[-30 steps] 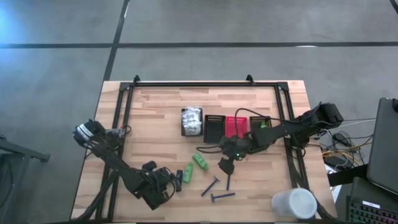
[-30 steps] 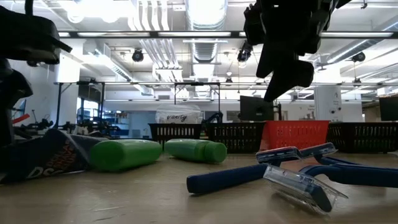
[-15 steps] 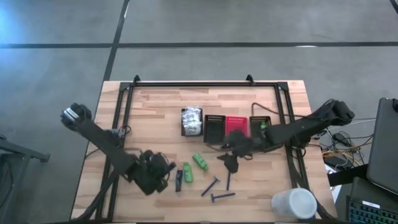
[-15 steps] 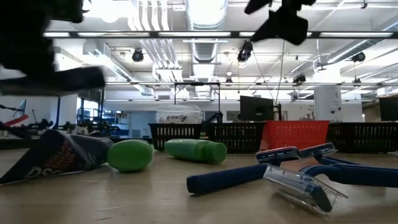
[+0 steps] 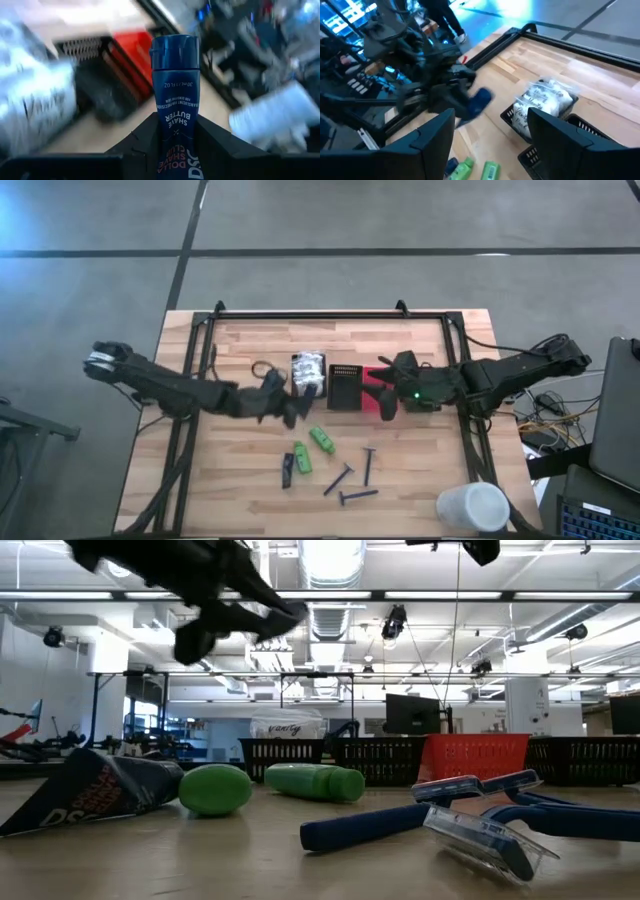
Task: Pick & Place Travel size toiletries
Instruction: Put the blue shaving cream into the middle black bin
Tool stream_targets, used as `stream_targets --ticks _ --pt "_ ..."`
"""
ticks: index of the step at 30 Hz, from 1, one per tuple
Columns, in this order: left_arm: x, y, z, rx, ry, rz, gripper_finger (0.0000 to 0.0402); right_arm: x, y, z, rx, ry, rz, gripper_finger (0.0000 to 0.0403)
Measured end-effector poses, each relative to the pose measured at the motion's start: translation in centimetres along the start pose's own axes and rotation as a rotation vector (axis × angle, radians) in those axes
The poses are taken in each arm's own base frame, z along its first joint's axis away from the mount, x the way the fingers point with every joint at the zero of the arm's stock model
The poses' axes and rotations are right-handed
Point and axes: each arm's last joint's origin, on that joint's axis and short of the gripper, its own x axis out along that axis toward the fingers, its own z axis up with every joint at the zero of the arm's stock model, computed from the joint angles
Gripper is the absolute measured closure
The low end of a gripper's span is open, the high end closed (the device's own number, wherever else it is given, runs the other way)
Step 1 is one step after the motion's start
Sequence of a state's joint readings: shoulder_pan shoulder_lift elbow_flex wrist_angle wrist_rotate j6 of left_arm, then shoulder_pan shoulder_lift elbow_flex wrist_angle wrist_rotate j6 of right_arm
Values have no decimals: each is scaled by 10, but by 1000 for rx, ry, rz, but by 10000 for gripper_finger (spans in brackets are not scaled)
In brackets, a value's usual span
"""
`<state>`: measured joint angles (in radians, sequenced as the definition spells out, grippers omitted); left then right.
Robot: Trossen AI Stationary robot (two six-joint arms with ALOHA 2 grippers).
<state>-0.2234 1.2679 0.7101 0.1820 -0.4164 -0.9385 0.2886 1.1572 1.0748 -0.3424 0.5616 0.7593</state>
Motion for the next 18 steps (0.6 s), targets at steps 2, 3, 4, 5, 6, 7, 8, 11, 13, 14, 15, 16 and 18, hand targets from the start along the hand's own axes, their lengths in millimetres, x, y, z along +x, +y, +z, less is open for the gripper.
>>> stream_targets --ticks 2,3,4,5,6,7,8,11,13,14,15,16,18 --pt "12 6 10 -35 -39 15 291 0 0 0 11 -10 -11 158" --pt "19 8 13 -51 -44 17 291 1 0 0 20 -15 -21 158" --pt "26 9 17 -63 -40 7 291 2 -1 -1 29 -23 -34 158" --pt "33 9 21 -71 -30 -11 291 3 -1 -1 38 -30 -45 158" --pt "40 7 25 -71 -17 -29 291 5 -1 -2 45 -38 -60 158" --pt "47 6 26 -66 -1 -35 291 6 -1 -2 56 -44 -68 158" --pt "55 5 28 -60 12 -37 291 6 -1 -2 66 -50 -76 158" --pt "78 1 27 -52 32 -10 291 6 -2 -2 108 -70 -89 158" --pt "93 -1 29 -67 33 7 291 5 -2 -1 128 -85 -98 158" --pt "101 -1 29 -69 34 17 291 4 -2 -1 138 -91 -101 158" --pt "108 -2 30 -67 38 22 291 4 -3 0 146 -101 -107 158" --pt "116 -1 29 -62 48 27 291 3 -3 1 150 -111 -111 158" --pt "129 1 28 -59 73 46 291 2 -4 2 150 -127 -123 158"
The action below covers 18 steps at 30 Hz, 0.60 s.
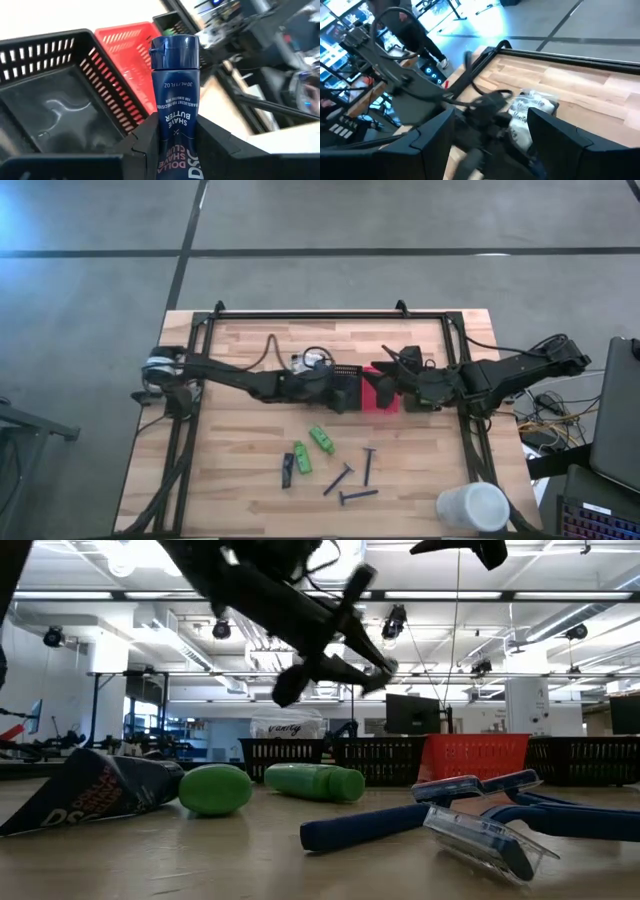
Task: Pick & Place Travel size toiletries
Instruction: Put the blue shaving cream into the middle black bin
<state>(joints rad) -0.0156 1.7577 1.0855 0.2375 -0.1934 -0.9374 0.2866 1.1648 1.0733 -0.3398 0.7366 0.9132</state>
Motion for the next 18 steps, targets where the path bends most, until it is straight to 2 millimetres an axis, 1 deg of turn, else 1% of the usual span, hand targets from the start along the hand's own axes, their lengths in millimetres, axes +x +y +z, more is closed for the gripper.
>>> stream_targets --ticks 4,7,13,15,18 --pt "21 4 4 -32 17 60 291 0 0 0 -2 1 -2 158" --pt "29 7 7 -28 15 124 291 0 0 0 -1 5 -1 158" --pt "28 10 9 -64 -3 209 287 0 -2 -2 -20 26 -13 158" --pt "28 10 8 -64 0 214 276 0 -3 -3 -33 32 -20 158" --pt "28 11 8 -83 -3 215 250 0 -3 -4 -42 35 -24 158"
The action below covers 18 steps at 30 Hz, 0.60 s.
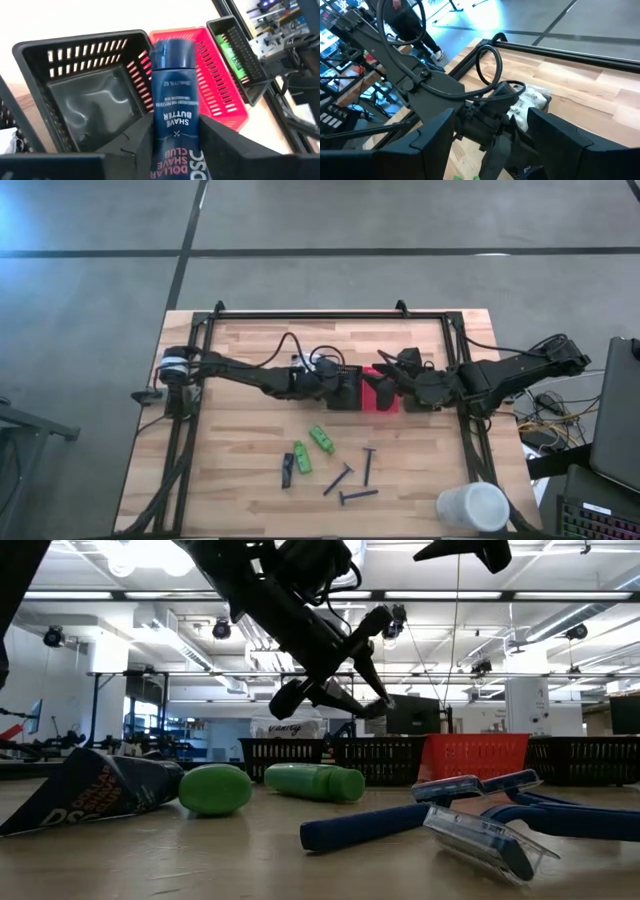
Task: Pick & Place Travel size toiletries
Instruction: Put the blue shaving cream into the middle black bin
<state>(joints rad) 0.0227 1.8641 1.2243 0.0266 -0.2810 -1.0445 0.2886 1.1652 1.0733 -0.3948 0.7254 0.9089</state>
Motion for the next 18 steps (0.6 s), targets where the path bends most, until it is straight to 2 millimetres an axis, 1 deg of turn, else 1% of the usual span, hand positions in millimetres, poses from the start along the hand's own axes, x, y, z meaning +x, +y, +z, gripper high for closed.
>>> stream_targets --ticks 6,10,12,15,18 --pt "0 0 0 -22 1 3 190 0 -1 -1 -13 7 -9 158" --pt "-2 -2 0 -33 19 -20 159 0 -1 -2 -17 35 7 158" --pt "-8 -7 1 -13 46 -62 149 0 -1 -2 -19 48 17 158" --pt "-22 -18 1 87 47 -119 144 0 -1 -3 -34 55 22 158" --pt "-35 -24 -3 156 72 -119 144 0 -1 -3 -37 71 32 158"
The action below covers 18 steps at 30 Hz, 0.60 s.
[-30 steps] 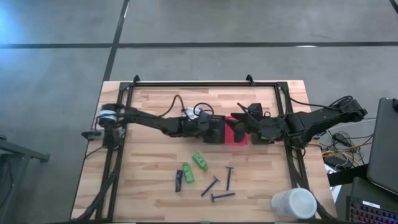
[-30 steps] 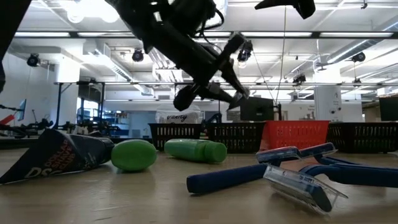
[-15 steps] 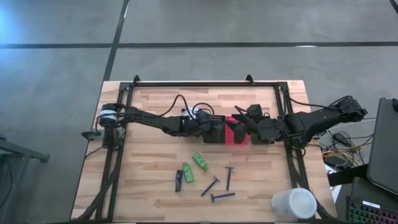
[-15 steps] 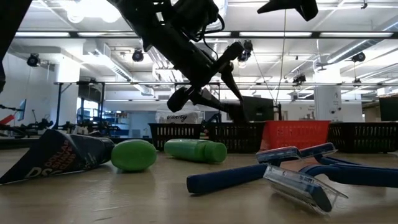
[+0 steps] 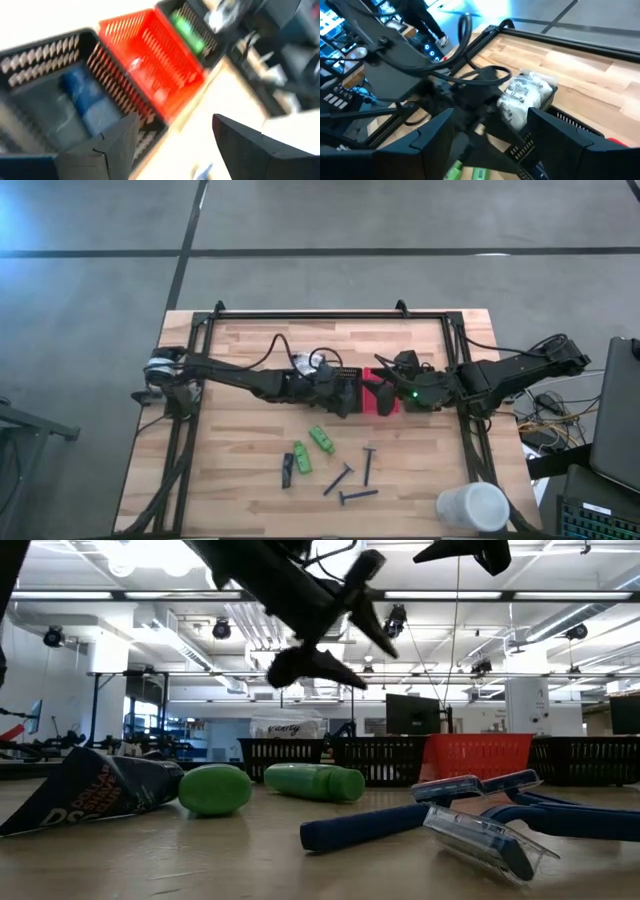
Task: Pick & Place Travel size toiletries
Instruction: Put the blue shaving cream into the middle black bin
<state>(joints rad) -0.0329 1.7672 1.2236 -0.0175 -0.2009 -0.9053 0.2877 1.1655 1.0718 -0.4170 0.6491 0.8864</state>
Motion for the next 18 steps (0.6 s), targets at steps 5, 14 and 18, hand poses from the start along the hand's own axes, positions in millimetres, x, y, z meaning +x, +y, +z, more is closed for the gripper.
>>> stream_targets --ticks 5,14,18 --pt "-25 -3 -16 83 79 133 147 0 -2 -3 -19 23 -17 158" --pt "-60 -16 -74 111 203 319 157 7 -8 -16 -25 126 -56 158" --pt "-71 -21 -103 71 255 368 157 14 -9 -27 -6 195 -54 158"
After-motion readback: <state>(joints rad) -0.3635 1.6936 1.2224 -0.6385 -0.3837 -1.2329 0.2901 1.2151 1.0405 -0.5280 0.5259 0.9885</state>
